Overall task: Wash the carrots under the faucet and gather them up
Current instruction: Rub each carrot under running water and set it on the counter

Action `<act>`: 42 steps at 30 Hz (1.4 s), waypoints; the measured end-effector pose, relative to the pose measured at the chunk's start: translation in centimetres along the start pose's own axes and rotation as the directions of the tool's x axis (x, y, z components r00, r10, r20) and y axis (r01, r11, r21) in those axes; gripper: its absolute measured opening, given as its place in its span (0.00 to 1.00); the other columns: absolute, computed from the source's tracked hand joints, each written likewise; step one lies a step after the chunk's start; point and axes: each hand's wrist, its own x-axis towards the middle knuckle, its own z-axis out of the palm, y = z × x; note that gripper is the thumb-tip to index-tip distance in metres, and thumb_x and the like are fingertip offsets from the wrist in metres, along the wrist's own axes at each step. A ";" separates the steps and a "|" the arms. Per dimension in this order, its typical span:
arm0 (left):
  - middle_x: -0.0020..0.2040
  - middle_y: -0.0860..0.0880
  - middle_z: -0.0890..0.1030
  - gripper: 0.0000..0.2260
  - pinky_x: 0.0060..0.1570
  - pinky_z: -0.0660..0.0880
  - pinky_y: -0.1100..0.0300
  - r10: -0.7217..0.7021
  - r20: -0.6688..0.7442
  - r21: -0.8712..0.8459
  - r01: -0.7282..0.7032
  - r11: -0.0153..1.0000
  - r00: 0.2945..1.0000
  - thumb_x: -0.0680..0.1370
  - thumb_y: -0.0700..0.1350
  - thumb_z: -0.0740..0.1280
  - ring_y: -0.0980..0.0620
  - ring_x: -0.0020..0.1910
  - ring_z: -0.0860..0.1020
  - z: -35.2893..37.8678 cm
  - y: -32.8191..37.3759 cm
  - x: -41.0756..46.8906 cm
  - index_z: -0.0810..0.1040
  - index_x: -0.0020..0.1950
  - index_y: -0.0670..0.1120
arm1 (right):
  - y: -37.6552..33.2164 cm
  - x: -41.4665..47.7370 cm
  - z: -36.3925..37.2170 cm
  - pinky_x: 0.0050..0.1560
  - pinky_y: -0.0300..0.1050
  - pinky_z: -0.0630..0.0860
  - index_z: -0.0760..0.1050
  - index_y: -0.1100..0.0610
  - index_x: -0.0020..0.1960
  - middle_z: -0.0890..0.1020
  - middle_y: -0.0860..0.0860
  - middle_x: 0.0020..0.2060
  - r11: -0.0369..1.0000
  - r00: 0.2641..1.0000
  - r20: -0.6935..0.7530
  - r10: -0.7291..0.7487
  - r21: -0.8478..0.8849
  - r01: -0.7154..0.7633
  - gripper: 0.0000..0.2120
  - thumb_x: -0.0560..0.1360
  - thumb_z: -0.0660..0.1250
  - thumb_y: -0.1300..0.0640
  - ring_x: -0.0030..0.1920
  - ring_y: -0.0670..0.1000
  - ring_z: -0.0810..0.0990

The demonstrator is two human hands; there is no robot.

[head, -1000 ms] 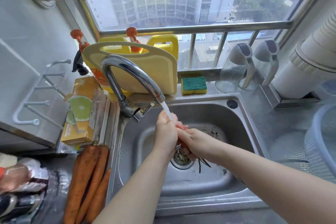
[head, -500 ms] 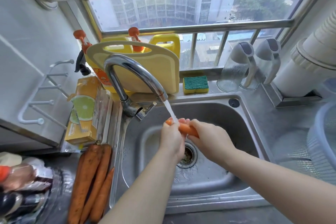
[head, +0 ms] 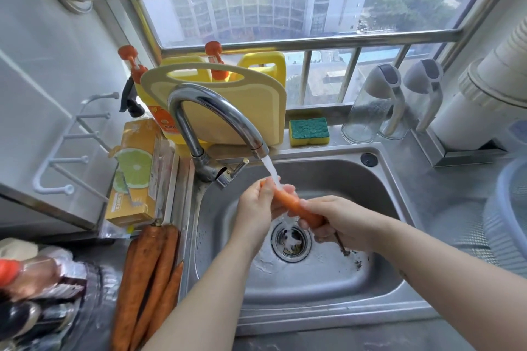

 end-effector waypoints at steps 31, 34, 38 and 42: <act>0.45 0.40 0.78 0.09 0.47 0.81 0.52 -0.291 0.072 -0.577 0.278 0.768 0.954 0.83 0.41 0.54 0.47 0.45 0.81 0.5 1.4 -0.4 0.72 0.52 0.38 | -2.0 -1.6 0.7 0.35 0.40 0.71 0.80 0.54 0.48 0.81 0.46 0.36 0.689 0.941 -0.200 -0.272 -0.724 0.045 0.13 0.78 0.62 0.47 0.33 0.45 0.74; 0.36 0.44 0.73 0.12 0.40 0.81 0.54 -0.329 0.018 -0.615 0.270 0.741 0.944 0.81 0.38 0.55 0.52 0.34 0.81 1.2 1.5 0.1 0.70 0.39 0.42 | -0.8 -1.6 0.8 0.44 0.45 0.76 0.80 0.51 0.55 0.83 0.46 0.41 0.411 0.823 -0.181 -0.538 -0.909 0.069 0.11 0.75 0.68 0.49 0.41 0.48 0.80; 0.35 0.48 0.72 0.11 0.39 0.78 0.57 -0.444 0.004 -0.735 0.303 0.606 0.896 0.82 0.40 0.54 0.54 0.28 0.80 2.3 1.2 0.8 0.71 0.42 0.43 | 0.6 -1.4 -0.1 0.40 0.48 0.79 0.81 0.54 0.51 0.83 0.48 0.41 0.212 0.631 -0.071 -0.773 -0.966 0.151 0.12 0.70 0.72 0.51 0.39 0.52 0.82; 0.41 0.45 0.74 0.07 0.43 0.79 0.58 -0.268 -0.125 -0.620 0.136 0.773 0.955 0.84 0.43 0.52 0.52 0.41 0.80 3.5 0.6 0.1 0.67 0.54 0.41 | 0.3 -0.5 0.3 0.39 0.37 0.73 0.82 0.55 0.50 0.82 0.49 0.39 0.383 0.634 -0.177 -0.753 -0.901 0.203 0.10 0.70 0.74 0.55 0.37 0.46 0.77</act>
